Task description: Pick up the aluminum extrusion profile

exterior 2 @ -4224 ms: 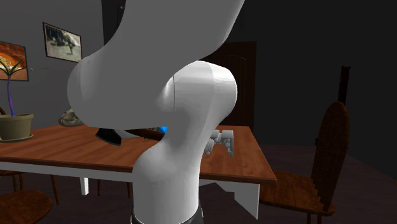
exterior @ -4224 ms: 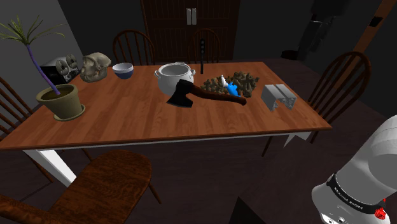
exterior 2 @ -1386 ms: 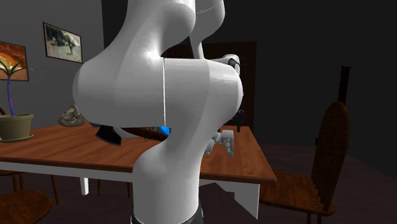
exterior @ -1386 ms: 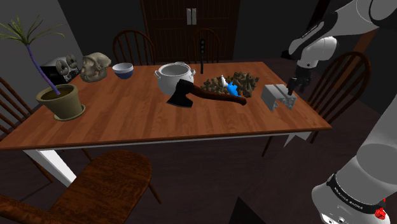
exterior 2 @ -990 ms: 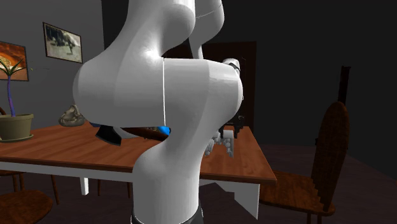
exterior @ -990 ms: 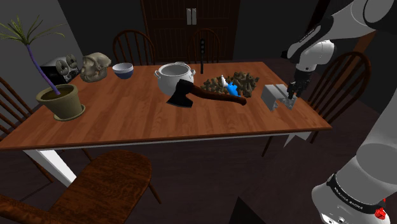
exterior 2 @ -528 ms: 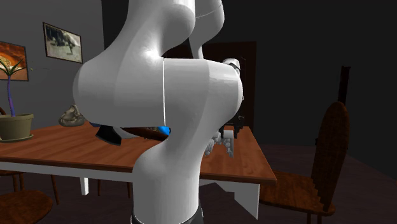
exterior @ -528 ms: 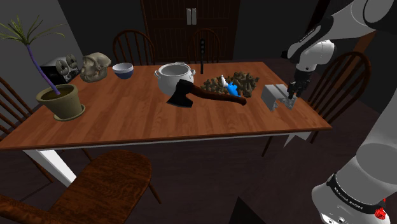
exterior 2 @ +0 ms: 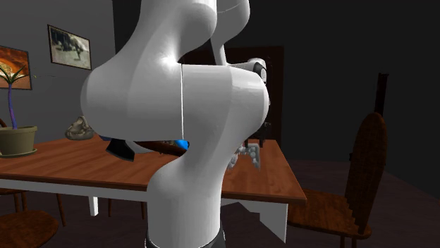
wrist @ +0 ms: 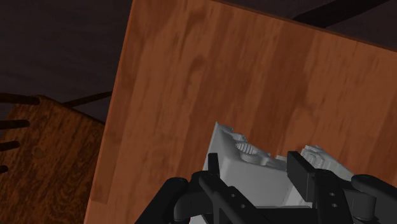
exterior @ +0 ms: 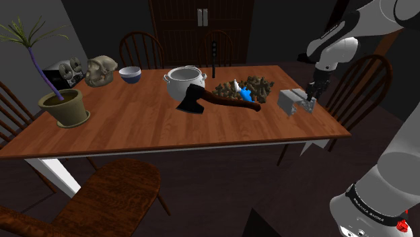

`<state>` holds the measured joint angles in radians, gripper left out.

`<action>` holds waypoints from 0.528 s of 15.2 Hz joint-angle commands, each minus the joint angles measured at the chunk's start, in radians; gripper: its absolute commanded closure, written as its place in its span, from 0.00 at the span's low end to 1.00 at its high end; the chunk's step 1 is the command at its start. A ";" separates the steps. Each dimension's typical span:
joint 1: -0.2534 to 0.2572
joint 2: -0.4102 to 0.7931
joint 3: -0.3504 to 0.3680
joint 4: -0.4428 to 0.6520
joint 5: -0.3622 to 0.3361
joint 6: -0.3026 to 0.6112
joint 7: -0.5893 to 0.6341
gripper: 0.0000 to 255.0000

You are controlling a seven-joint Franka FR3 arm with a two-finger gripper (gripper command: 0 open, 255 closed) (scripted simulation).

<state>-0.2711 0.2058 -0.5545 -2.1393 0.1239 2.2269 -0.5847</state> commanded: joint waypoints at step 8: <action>0.014 -0.077 -0.013 0.045 -0.055 -0.109 0.039 1.00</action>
<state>-0.2584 0.1399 -0.5655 -2.0979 0.0765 2.1309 -0.5500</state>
